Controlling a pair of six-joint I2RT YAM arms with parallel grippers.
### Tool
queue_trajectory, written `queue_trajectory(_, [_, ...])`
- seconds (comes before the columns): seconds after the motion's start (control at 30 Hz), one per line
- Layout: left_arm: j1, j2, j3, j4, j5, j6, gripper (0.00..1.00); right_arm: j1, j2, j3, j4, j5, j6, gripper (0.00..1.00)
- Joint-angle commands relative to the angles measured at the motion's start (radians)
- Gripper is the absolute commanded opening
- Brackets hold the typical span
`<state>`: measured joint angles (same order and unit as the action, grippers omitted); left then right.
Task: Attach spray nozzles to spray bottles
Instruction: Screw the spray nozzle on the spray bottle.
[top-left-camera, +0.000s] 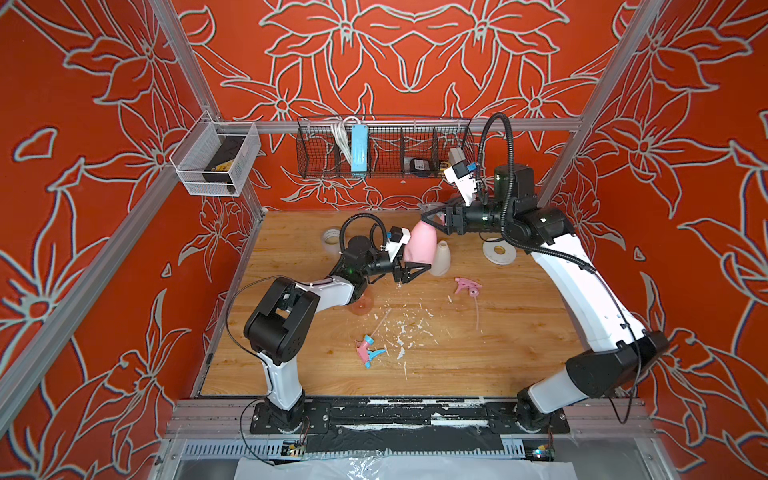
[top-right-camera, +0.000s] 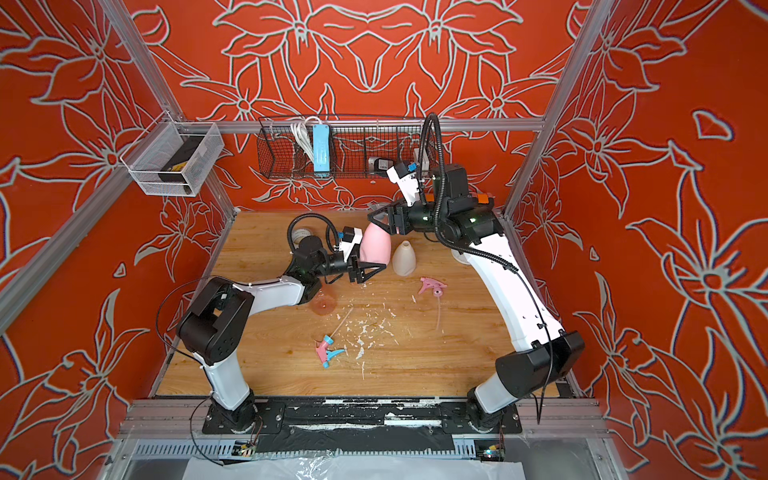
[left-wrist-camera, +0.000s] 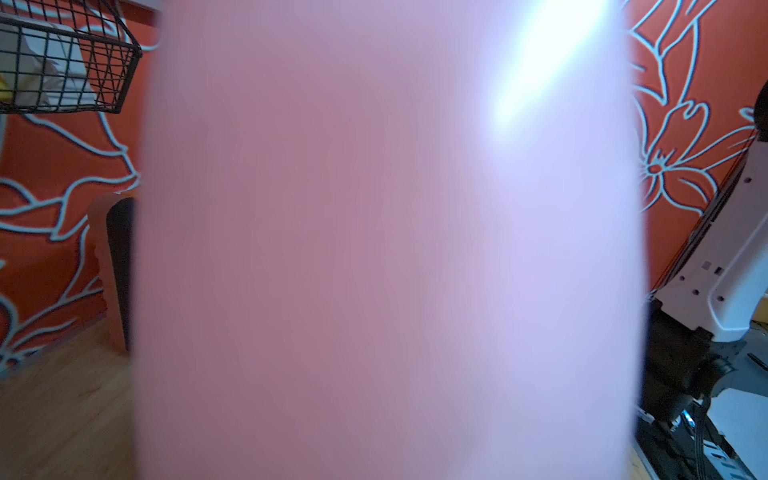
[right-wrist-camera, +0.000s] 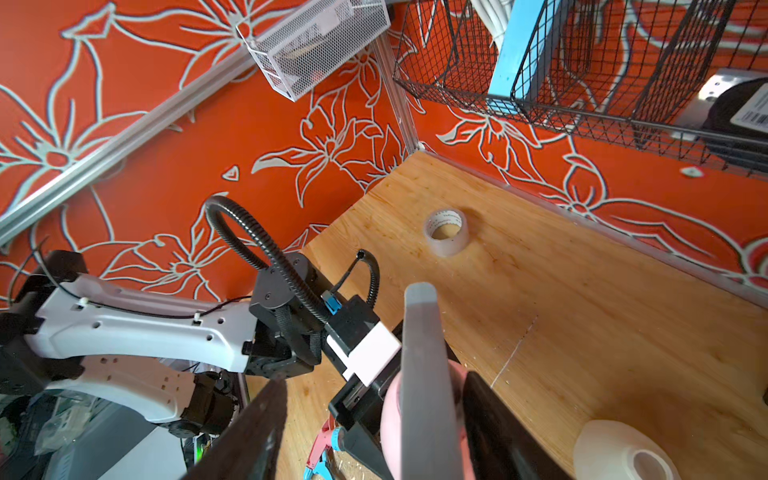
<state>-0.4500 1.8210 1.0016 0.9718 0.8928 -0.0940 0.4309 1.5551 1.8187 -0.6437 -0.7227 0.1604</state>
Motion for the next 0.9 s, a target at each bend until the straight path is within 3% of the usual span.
queue_trajectory(0.0, [-0.004, -0.013, 0.026, 0.012, -0.007, -0.006, 0.47, 0.034, 0.021, 0.045, -0.052, 0.089, -0.049, 0.64])
queue_trajectory(0.3, [-0.006, -0.015, 0.034, 0.015, -0.029, -0.012, 0.47, 0.064, 0.008, 0.007, -0.025, 0.154, -0.036, 0.38])
queue_trajectory(0.53, [-0.006, -0.006, 0.051, 0.028, -0.079, -0.034, 0.46, 0.074, -0.016, -0.036, -0.008, 0.226, -0.02, 0.27])
queue_trajectory(0.7, [-0.016, -0.006, 0.074, 0.012, -0.204, -0.039, 0.46, 0.107, -0.025, -0.052, -0.022, 0.409, 0.025, 0.16])
queue_trajectory(0.87, [-0.047, 0.001, 0.102, -0.033, -0.346, -0.003, 0.45, 0.186, -0.024, -0.046, -0.048, 0.647, 0.051, 0.15])
